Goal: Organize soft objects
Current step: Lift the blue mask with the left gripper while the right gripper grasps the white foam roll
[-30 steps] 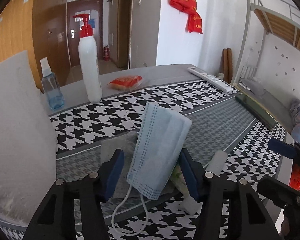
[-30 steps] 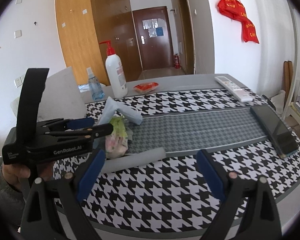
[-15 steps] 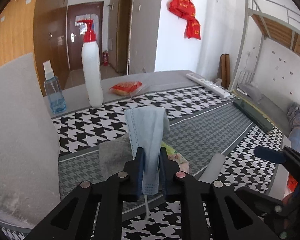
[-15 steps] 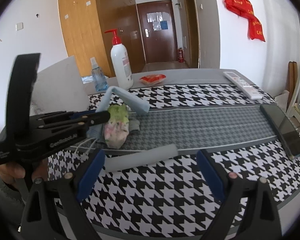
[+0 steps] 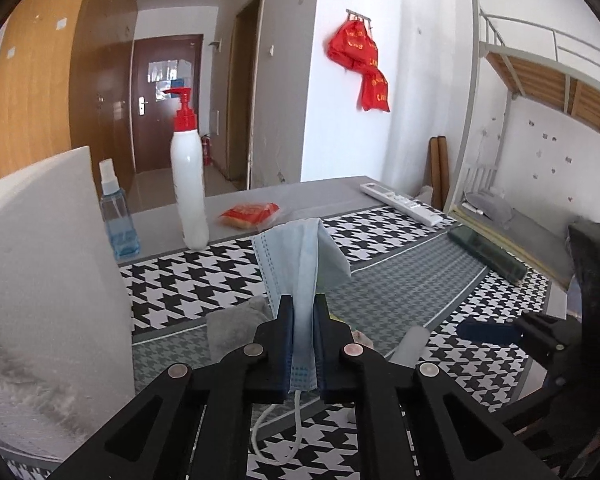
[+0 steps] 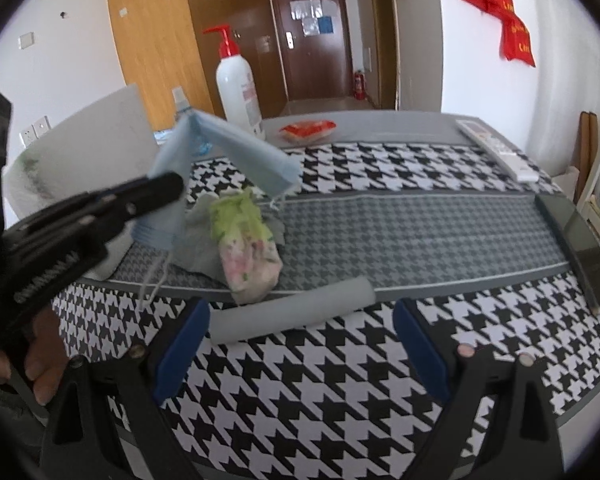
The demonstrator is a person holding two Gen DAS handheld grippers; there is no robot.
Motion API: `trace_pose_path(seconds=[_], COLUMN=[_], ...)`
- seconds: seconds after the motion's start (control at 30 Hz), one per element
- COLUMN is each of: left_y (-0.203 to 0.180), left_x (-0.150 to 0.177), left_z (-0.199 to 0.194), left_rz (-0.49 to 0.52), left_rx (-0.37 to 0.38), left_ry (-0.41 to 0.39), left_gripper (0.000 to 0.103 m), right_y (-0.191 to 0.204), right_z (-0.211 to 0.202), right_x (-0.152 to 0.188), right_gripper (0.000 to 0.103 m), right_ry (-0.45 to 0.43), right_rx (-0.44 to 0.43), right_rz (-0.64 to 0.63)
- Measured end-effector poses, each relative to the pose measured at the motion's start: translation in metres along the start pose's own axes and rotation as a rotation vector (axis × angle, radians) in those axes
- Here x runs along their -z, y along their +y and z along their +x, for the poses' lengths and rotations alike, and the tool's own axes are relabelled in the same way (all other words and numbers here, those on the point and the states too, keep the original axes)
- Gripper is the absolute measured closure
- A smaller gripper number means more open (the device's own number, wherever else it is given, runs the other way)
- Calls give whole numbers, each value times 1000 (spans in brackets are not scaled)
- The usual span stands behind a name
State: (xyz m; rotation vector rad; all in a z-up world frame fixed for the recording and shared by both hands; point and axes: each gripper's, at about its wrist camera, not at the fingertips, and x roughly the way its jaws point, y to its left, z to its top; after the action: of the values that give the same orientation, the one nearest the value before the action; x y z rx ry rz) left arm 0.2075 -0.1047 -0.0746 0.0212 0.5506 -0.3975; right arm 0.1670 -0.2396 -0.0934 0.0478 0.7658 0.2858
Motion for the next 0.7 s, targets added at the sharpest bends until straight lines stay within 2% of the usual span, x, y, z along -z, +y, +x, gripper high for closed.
trace_pose_path(seconds=[0.2, 0.3, 0.47, 0.63, 0.7], left_y=[4, 4, 3, 4, 4], left_x=[-2, -2, -1, -2, -2], left_z=[-2, -5, -9, -9, -10], left_rz=[-20, -21, -11, -22, -21], left_rx=[-6, -7, -3, 6, 2], left_ry=[-5, -15, -29, -27, -31], left_gripper=[93, 93, 93, 93, 93], right_y=[5, 10, 17, 31, 32], right_z=[6, 10, 21, 29, 29], right_x=[2, 2, 3, 0, 0], right_gripper=[9, 16, 26, 29, 33], right_ry=[42, 64, 92, 95, 93], right_rx=[-7, -6, 35, 103, 119], right_rz=[34, 49, 60, 34, 36])
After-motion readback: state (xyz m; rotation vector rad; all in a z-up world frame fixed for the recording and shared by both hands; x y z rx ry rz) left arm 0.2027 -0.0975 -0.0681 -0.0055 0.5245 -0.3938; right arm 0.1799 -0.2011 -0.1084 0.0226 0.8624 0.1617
